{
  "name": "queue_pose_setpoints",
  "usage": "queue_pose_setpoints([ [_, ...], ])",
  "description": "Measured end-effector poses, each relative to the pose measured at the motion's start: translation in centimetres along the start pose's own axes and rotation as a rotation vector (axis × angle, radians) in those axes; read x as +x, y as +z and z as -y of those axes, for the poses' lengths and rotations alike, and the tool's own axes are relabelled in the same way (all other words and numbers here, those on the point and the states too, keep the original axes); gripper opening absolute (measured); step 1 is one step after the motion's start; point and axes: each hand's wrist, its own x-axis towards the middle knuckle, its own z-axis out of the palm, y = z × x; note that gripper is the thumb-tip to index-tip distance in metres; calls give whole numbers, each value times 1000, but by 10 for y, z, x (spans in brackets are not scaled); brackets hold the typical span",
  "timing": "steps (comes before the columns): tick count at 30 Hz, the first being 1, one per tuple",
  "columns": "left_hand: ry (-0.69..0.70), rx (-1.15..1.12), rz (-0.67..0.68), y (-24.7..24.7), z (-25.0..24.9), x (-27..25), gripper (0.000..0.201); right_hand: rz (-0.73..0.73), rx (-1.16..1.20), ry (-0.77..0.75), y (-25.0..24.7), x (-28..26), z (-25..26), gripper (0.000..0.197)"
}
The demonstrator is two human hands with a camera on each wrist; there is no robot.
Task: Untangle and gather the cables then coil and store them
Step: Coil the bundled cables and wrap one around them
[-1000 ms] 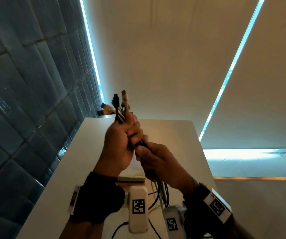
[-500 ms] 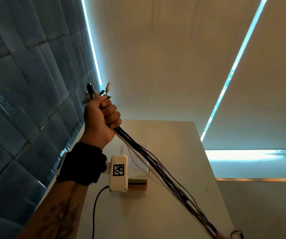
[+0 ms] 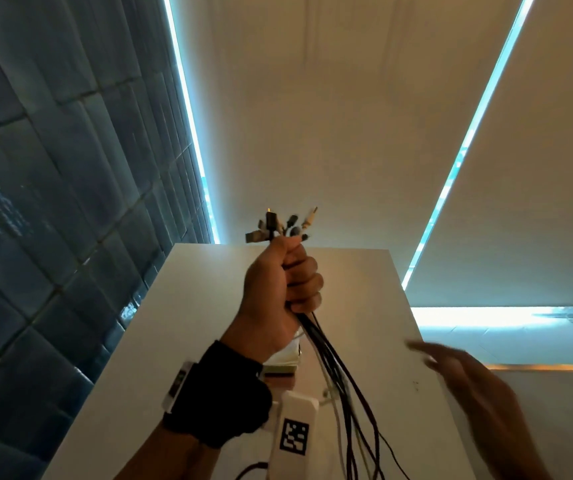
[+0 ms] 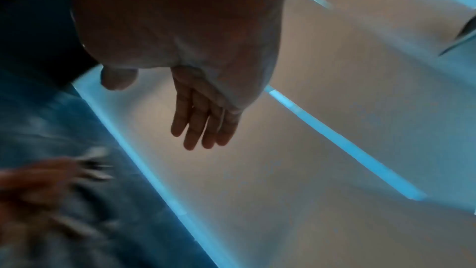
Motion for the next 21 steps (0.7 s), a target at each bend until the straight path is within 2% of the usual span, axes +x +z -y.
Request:
queue_pose_setpoints([
  [1,-3,13,8,5,5,-1,37,41,19,-38,18,10,15,65],
  [2,1,28,13,9,8,-1,38,129,-15,14,40,19,30,67],
  [4,22,66,5,12,10,-2,38,338,83,14,81,38,30,52],
  [5,38,87,-10,11,8,-1,38,389,185,38,94,45,29,45],
  [9,106,73,-90,-7,-15,0,36,538,478,173,108,47,6,47],
  [12,140,-1,-100,-24,-31,-1,35,582,547,277,107,39,-17,52],
  [16,88,-83,-45,-38,-37,1,31,612,527,418,96,28,-27,53],
  [21,27,28,-83,-58,-37,2,38,624,390,456,66,20,-17,46],
])
